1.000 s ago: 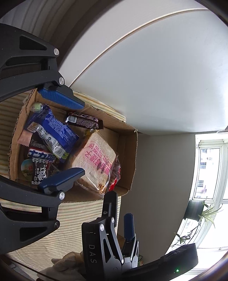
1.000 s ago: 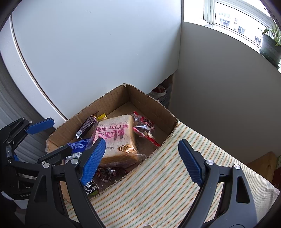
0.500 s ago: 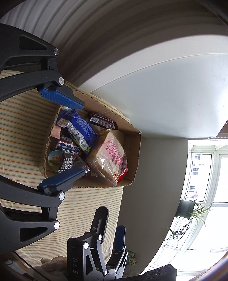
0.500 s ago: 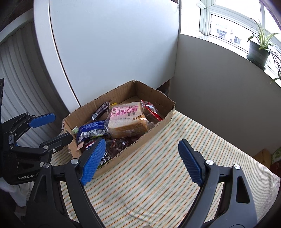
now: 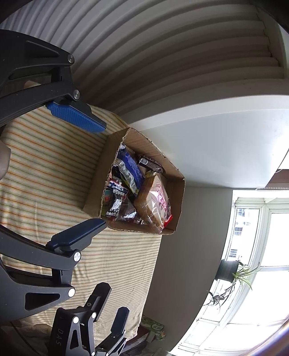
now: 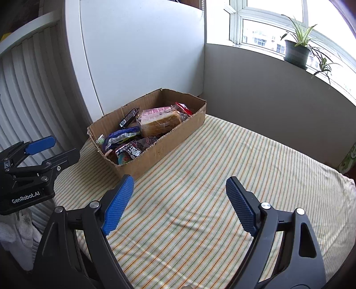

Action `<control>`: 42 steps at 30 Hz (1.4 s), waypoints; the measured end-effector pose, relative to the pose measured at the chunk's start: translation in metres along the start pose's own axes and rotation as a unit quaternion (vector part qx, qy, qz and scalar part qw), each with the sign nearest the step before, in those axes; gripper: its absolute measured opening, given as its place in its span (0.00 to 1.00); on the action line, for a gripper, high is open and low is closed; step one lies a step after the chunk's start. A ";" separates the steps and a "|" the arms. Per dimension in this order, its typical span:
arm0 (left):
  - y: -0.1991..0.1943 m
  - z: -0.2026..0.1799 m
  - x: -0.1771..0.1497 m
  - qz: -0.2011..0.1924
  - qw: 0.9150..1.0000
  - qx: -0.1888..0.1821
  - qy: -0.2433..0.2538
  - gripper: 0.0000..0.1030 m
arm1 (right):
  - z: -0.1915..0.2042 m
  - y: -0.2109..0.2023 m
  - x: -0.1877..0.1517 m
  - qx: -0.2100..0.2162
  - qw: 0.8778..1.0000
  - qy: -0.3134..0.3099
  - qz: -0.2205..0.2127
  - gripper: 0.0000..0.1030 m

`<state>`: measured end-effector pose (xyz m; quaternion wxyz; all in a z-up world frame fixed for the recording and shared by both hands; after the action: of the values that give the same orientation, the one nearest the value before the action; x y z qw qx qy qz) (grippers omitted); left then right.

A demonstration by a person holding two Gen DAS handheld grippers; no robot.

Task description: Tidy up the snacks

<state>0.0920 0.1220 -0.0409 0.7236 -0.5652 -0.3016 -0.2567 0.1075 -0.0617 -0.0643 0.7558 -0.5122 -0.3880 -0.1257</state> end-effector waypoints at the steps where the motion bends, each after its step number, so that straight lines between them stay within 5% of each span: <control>1: 0.000 0.000 0.000 0.000 1.000 0.000 0.000 0.77 | 0.000 -0.001 0.000 -0.002 1.000 -0.001 -0.002 0.85; 42: -0.014 -0.006 0.002 -0.012 1.000 -0.008 -0.005 0.77 | 0.004 -0.017 0.000 0.004 1.000 0.001 -0.015 0.85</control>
<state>0.0839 0.1126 -0.0310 0.7146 -0.5684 -0.3102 -0.2647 0.0957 -0.0655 -0.0524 0.7560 -0.5035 -0.3954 -0.1362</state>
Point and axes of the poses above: each gripper's, at about its wrist camera, not at the fingertips, and y roughly the way its jaws point, z to its left, x to its top, the point moved 7 cm from there along y, roughly the way its jaws point, and after that the axes turned 13 degrees about y, right-handed, at the moved point
